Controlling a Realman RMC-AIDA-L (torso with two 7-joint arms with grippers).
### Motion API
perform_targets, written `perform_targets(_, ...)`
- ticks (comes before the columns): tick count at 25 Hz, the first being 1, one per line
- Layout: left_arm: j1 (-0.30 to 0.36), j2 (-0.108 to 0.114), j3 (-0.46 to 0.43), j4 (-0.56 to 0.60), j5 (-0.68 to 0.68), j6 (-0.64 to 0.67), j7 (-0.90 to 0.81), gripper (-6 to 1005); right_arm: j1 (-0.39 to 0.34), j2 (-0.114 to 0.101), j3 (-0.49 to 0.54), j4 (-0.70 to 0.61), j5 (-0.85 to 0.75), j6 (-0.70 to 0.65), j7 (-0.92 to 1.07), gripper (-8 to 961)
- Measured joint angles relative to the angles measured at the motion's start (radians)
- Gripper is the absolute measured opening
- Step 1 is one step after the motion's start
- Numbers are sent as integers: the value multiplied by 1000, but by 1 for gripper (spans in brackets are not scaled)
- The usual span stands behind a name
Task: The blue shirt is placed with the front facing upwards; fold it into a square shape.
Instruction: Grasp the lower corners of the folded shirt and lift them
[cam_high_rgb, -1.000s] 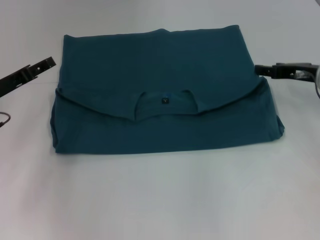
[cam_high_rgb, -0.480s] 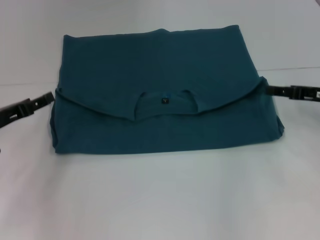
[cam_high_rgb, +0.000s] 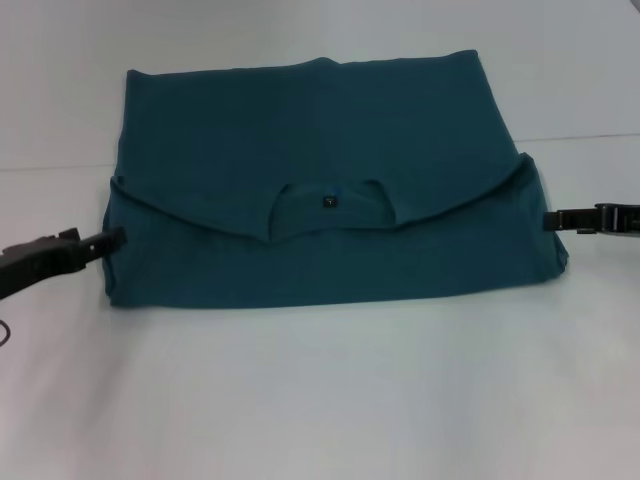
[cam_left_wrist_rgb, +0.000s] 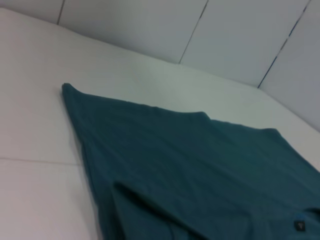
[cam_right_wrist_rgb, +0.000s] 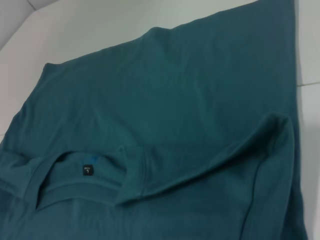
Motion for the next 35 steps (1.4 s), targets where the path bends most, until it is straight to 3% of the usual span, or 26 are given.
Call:
perform_targets(7,12,-7,8,0,1,-21,7,813,12,32,-9,11,-59,64,14,699)
perform_targets(28,14,-8,9,-3,1,-36,8,813,43,75,-12,70,-84,157,13,698)
perform_targets(35,14,-8,9,-3,1,-35,8,812,39,75,-5,68,-79,162,24,479)
